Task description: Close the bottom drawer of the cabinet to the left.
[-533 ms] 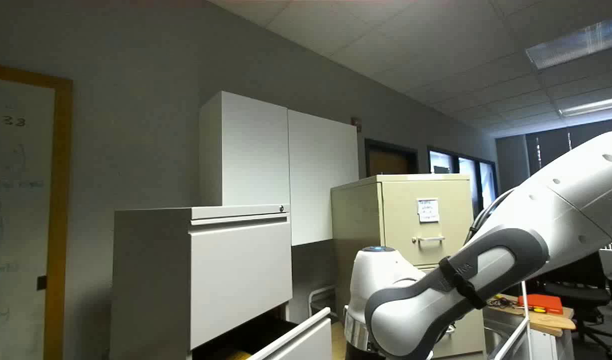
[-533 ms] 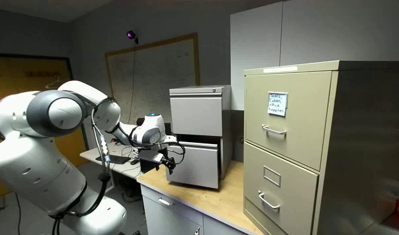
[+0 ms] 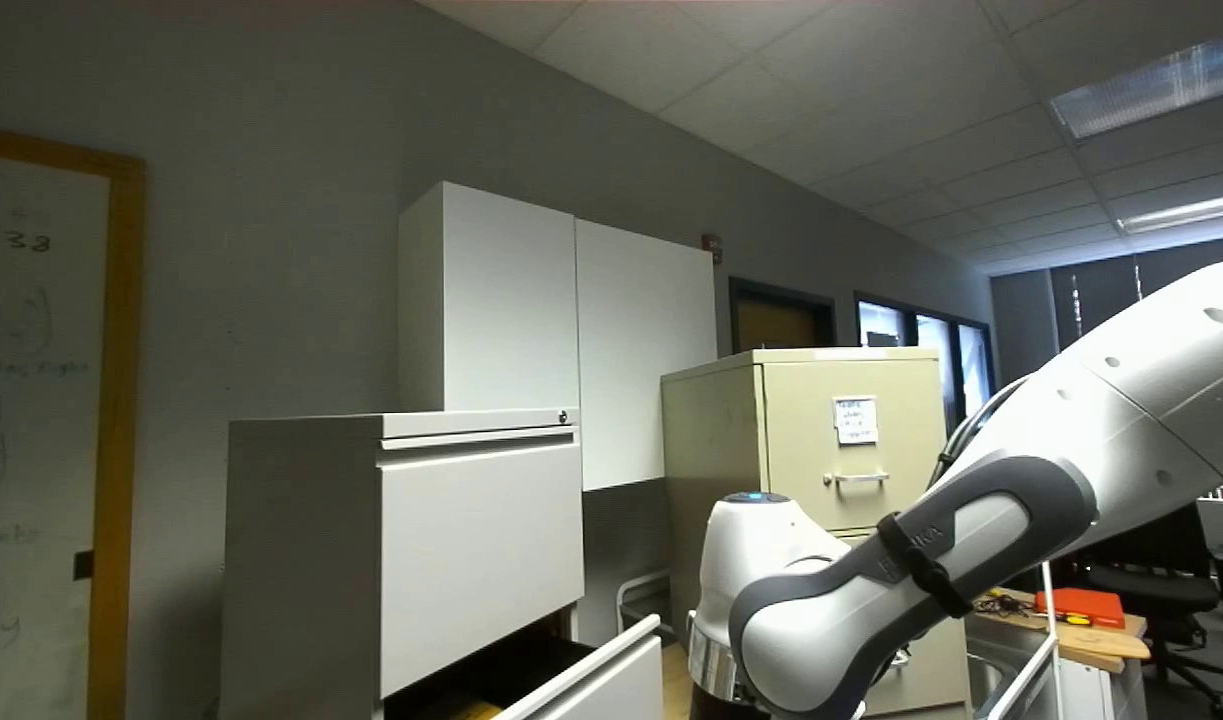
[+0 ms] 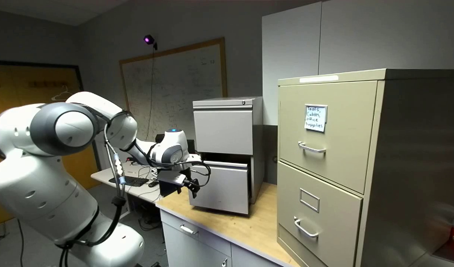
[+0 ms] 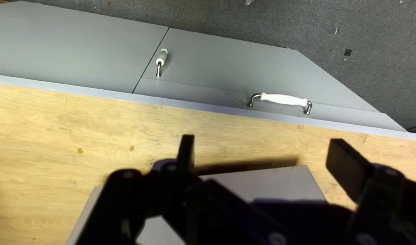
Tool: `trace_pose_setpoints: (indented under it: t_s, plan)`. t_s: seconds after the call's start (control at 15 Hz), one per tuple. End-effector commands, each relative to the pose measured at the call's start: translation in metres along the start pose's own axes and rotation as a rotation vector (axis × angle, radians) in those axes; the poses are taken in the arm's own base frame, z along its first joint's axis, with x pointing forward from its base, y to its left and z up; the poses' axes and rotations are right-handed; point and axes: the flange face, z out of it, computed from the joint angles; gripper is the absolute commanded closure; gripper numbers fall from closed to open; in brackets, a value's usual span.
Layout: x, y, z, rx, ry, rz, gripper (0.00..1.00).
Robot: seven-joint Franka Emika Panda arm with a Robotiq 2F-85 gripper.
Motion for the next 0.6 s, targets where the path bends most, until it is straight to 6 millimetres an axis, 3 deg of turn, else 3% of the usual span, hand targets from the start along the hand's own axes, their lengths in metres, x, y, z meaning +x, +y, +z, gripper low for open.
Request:
trace_pose_setpoints:
  t_s: [0.0, 0.4, 0.47, 0.53]
  plan:
    - [0.003, 0.003, -0.001, -0.023, 0.015, 0.012, 0.00]
    - [0.031, 0.019, -0.004, -0.106, 0.112, 0.015, 0.00]
    - [0.039, 0.022, -0.004, -0.113, 0.133, 0.015, 0.05]
    - [0.046, 0.025, -0.005, -0.113, 0.154, 0.016, 0.25]
